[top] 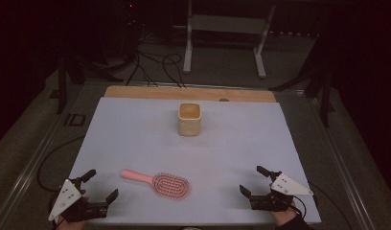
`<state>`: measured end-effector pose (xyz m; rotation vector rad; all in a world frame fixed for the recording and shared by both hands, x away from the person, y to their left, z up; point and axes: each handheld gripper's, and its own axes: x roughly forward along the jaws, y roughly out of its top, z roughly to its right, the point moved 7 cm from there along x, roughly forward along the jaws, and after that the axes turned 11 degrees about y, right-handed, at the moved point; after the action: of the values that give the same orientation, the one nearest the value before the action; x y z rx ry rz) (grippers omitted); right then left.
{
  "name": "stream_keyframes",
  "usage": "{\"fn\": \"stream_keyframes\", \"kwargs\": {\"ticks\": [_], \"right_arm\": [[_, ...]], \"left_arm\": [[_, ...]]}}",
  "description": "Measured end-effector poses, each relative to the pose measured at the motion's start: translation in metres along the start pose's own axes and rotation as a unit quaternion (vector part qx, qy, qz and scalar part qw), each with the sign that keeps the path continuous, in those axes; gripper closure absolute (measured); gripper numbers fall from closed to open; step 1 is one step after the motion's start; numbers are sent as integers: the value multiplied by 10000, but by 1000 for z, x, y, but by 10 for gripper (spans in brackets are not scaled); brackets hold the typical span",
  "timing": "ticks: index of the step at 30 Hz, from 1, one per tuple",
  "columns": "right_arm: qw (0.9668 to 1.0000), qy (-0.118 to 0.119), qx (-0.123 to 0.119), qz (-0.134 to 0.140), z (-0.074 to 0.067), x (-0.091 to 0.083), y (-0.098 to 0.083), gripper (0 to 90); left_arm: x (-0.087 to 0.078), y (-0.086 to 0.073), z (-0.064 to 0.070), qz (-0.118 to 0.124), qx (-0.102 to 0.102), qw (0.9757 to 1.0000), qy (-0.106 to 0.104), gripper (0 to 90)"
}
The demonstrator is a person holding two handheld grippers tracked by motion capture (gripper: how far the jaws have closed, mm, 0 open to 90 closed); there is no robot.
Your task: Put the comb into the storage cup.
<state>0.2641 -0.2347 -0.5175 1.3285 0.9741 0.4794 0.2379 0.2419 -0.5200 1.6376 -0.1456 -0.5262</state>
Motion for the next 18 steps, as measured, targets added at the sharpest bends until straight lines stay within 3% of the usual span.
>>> {"fn": "stream_keyframes", "kwargs": {"ticks": [18], "right_arm": [[10000, -12, 35, -47, -4, 0, 1, 82]], "left_arm": [[1, 2, 4, -27, 25, 9999, -146, 2]]}}
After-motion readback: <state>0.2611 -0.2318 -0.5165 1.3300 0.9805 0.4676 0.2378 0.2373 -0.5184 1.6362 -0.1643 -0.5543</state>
